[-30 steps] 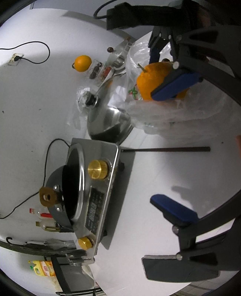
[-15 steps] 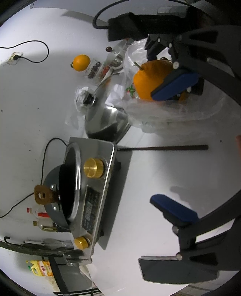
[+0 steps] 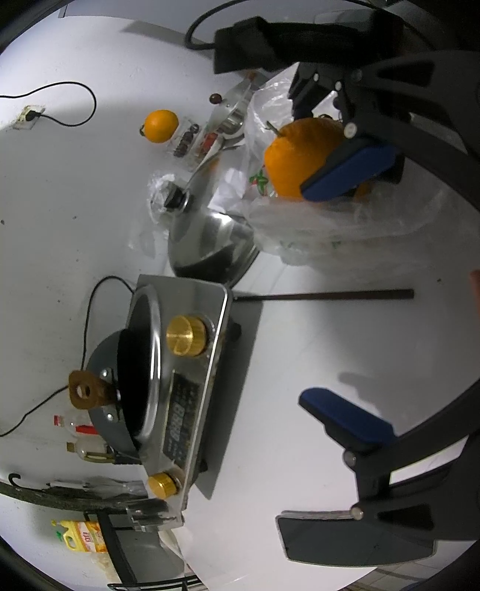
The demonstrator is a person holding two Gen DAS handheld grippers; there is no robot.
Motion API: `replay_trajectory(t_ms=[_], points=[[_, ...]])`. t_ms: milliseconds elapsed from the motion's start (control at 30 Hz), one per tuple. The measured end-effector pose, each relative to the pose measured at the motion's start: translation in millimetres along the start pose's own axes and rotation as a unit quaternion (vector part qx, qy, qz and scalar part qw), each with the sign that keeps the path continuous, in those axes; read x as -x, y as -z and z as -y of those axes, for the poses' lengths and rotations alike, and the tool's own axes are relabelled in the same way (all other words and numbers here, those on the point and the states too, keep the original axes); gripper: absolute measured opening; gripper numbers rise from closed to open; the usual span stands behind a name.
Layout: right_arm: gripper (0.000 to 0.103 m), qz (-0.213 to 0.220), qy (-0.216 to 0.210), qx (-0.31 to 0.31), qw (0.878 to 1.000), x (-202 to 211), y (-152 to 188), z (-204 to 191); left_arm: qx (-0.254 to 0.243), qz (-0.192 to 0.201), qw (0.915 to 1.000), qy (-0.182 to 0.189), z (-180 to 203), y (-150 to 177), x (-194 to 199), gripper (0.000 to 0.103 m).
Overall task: Organize fruits
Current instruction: 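Close the right gripper on the large orange and lift it, then carry the orange with the right gripper over to the white plate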
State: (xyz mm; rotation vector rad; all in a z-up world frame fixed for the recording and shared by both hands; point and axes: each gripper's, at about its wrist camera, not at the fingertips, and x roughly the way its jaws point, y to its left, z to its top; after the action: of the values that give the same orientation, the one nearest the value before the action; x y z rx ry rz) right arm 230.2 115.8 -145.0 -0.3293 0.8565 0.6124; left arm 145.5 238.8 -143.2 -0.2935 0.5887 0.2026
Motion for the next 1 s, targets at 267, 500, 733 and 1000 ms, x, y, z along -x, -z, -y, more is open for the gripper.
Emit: replay_trajectory(t_ms=[267,500,733,1000], points=[[0.095,0.020,0.002,-0.002,1.000,15.2,-3.4,0.3,-0.003,0.003,1.0000,0.002,4.3,-0.2,4.5,0.102],[0.095,0.035,0.004,-0.008,0.999,30.3,-5.2,4.6,-0.008,0.010,0.9999,0.003,11.6,-2.6,14.1,0.102],[0.095,0.055,0.010,-0.013,0.998,53.4,-5.4,11.4,-0.015,0.019,0.9997,0.007,22.7,-5.8,26.6,0.102],[0.095,0.072,0.019,-0.022,0.997,78.9,0.8,20.7,-0.024,0.028,0.9992,0.011,39.8,-9.1,42.1,0.102]])
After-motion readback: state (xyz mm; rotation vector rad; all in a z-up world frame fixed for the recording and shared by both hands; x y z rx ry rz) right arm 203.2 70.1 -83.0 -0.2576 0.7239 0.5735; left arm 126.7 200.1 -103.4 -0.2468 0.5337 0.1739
